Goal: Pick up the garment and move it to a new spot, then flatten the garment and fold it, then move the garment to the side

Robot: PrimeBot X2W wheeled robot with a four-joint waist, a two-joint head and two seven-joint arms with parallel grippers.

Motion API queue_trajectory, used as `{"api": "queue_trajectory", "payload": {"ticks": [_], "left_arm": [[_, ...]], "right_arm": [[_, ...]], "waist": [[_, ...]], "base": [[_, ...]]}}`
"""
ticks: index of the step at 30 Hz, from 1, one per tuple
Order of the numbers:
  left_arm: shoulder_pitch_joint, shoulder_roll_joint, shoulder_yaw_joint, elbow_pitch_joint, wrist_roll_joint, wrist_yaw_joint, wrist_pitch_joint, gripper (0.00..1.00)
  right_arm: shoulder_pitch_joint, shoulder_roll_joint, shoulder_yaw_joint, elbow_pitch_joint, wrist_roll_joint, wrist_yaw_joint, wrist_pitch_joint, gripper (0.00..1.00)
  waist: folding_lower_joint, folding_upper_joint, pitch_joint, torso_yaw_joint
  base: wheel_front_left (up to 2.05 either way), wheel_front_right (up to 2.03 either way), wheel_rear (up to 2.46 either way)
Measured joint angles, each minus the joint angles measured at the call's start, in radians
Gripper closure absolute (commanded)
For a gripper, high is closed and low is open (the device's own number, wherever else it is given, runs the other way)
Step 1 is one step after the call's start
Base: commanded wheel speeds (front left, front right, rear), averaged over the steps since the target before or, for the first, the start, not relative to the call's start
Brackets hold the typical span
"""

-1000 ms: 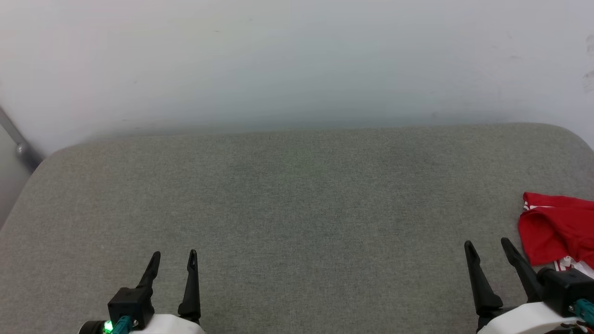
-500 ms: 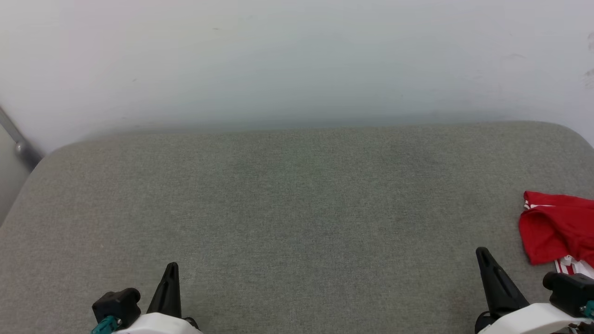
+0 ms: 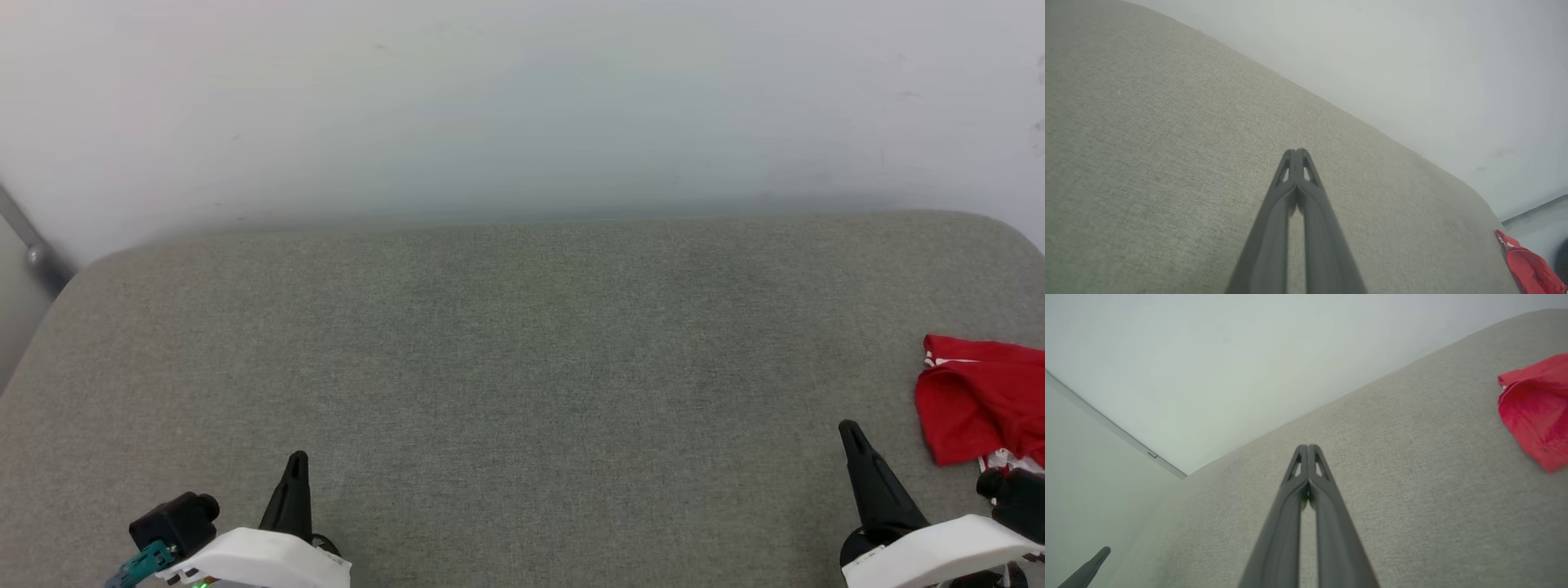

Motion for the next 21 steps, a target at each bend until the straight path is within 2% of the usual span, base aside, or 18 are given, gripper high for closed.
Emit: {"api": "queue_trajectory", "payload": {"ticks": [21], "left_arm": [[-0.032, -0.038, 0.074, 0.012, -0.249, -0.056, 0.074, 1.0]], "right_arm": [[-0.059, -0.002, -0.012, 0.072, 0.301, 0.0, 0.007, 1.0]], "waist": [[0.0, 0.0, 0.009, 0.005]], "base": [[0.0, 0.0, 0.0]]}}
